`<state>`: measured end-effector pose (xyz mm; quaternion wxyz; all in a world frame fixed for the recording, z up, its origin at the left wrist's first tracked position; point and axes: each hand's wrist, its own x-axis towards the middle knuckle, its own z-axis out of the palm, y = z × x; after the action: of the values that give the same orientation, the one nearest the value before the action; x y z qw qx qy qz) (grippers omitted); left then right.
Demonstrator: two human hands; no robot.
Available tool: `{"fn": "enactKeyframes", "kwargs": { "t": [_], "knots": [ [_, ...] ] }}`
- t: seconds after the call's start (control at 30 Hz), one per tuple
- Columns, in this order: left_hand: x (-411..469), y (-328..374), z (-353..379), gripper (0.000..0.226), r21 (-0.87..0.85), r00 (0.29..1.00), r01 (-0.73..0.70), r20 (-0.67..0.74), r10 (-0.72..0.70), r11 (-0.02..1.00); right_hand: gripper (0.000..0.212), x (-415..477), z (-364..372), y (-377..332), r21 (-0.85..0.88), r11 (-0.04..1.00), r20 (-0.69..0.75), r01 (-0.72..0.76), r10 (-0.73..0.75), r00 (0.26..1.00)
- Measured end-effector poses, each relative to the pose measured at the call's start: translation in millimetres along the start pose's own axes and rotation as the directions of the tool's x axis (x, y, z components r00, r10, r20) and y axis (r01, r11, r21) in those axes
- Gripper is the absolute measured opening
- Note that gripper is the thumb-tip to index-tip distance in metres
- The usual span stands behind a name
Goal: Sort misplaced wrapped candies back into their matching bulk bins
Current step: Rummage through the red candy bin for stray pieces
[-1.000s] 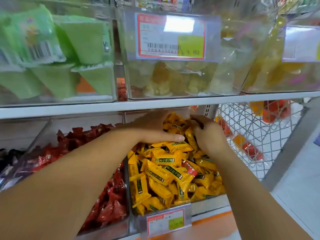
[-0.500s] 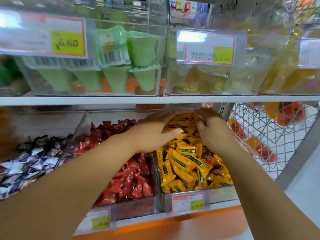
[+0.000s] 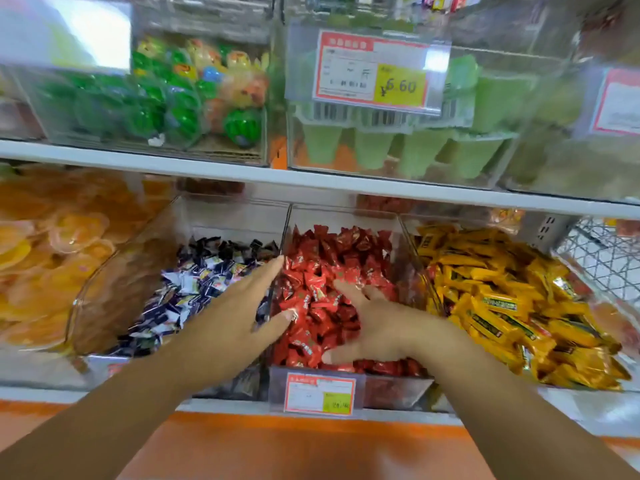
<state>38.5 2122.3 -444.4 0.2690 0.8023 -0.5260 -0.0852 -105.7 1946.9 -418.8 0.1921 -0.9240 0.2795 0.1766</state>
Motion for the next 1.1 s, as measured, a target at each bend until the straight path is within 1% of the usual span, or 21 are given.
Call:
{"fn": "enactKeyframes", "kwargs": {
  "t": [0.03,0.07,0.13,0.23,0.37,0.47,0.53,0.67,0.73,0.87,0.97,1.03,1.1],
  "knots": [
    [-3.4,0.3,1.2,0.08,-0.005,1.0,-0.02,0.006,0.02,1.0,0.119,8.2,5.3,-4.8,-0.045,0.998,0.051,-0.054,0.056,0.997],
    [-5.7,1.3,2.2,0.081,0.003,0.999,-0.044,0.004,0.044,0.999,0.124,16.4,9.8,-8.5,-0.099,0.992,0.071,-0.082,0.089,0.993],
    [-8.3,2.3,1.9,0.083,0.036,0.998,-0.066,-0.004,0.066,0.997,0.125,30.9,13.7,-14.2,-0.169,0.98,0.067,-0.104,0.116,0.991],
    [-8.5,2.5,0.4,0.082,0.068,0.997,-0.077,0.016,0.076,0.995,0.125,41.8,11.6,-12.6,-0.134,0.982,0.062,-0.129,0.138,0.988],
    [-7.5,1.9,-1.0,0.083,0.052,0.996,-0.082,0.038,0.08,0.995,0.114,47.1,9.0,-5.4,-0.054,0.992,-0.006,-0.112,0.112,0.994],
    [-6.8,0.5,-1.7,0.086,0.02,0.996,-0.077,0.04,0.076,0.997,0.099,48.0,7.4,-4.0,0.029,0.994,-0.076,-0.102,0.104,0.992],
    [-7.2,0.2,-2.6,0.09,0.002,0.996,-0.066,0.062,0.066,0.998,0.088,45.4,1.5,-3.8,0.134,0.987,-0.126,-0.092,0.109,0.986],
    [-8.5,-2.1,-3.9,0.096,-0.007,0.993,-0.078,0.083,0.078,0.997,0.038,35.9,-22.7,-2.6,0.349,0.937,-0.289,-0.008,0.116,0.95],
    [-8.4,-2.5,-4.2,0.096,-0.003,0.994,-0.078,0.079,0.078,0.997,0.026,28.4,-39.4,-2.9,0.386,0.921,-0.368,0.041,0.113,0.923],
    [-8.1,-2.6,-3.9,0.096,-0.004,0.994,-0.072,0.083,0.072,0.997,0.029,27.0,-60.1,-5.9,0.415,0.906,-0.473,0.089,0.131,0.871],
    [-8.6,-3.4,-3.8,0.097,0.001,0.995,-0.069,0.077,0.069,0.998,0.03,36.8,-60.1,-8.0,0.471,0.873,-0.491,0.125,0.142,0.86],
    [-9.0,-3.4,-3.9,0.097,0.0,0.994,-0.066,0.082,0.066,0.998,0.046,41.7,-57.7,-8.7,0.501,0.845,-0.511,0.186,0.115,0.852],
    [-9.0,-3.4,-4.2,0.097,-0.012,0.994,-0.061,0.092,0.062,0.998,0.066,43.5,-58.4,-5.9,0.446,0.874,-0.567,0.193,0.109,0.816]
  ]
}}
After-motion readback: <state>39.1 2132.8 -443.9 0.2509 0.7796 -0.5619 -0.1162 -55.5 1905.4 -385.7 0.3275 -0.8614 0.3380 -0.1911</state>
